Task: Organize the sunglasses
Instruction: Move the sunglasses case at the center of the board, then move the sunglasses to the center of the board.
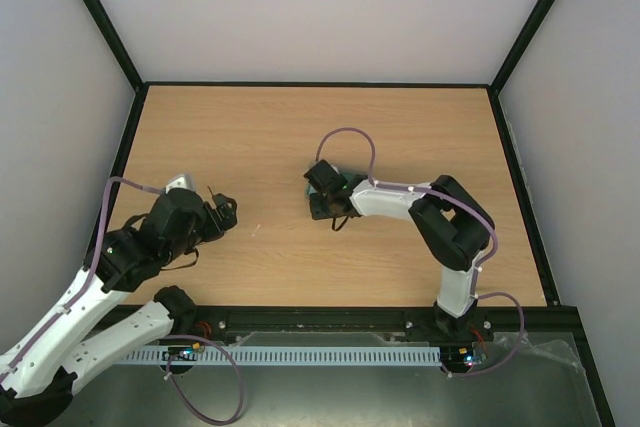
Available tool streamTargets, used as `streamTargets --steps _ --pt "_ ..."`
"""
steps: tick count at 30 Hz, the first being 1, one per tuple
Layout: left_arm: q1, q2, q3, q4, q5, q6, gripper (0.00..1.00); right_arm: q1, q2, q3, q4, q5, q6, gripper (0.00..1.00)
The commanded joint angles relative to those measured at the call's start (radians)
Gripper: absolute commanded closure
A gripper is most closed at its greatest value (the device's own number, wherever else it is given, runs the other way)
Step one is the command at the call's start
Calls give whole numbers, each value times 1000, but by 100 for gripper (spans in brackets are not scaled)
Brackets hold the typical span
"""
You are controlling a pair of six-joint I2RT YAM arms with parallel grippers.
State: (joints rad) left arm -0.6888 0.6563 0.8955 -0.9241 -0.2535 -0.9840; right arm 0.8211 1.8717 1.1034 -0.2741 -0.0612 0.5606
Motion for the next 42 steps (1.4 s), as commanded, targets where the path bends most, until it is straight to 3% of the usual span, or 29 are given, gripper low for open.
streamTargets --steps 1,8,15,23,42 --pt "6 -8 11 10 -6 35 0 -18 -25 -34 -42 3 -19 60" --pt "6 -5 29 0 52 57 0 95 13 212 -156 -80 -6 41" --pt "6 -116 63 -33 71 49 0 170 292 651 -363 -96 25 39" --pt "5 -211 41 4 159 40 0 213 515 974 -441 -105 105 39" --pt "5 -300 53 -56 194 55 0 281 641 1104 -414 -86 195 39"
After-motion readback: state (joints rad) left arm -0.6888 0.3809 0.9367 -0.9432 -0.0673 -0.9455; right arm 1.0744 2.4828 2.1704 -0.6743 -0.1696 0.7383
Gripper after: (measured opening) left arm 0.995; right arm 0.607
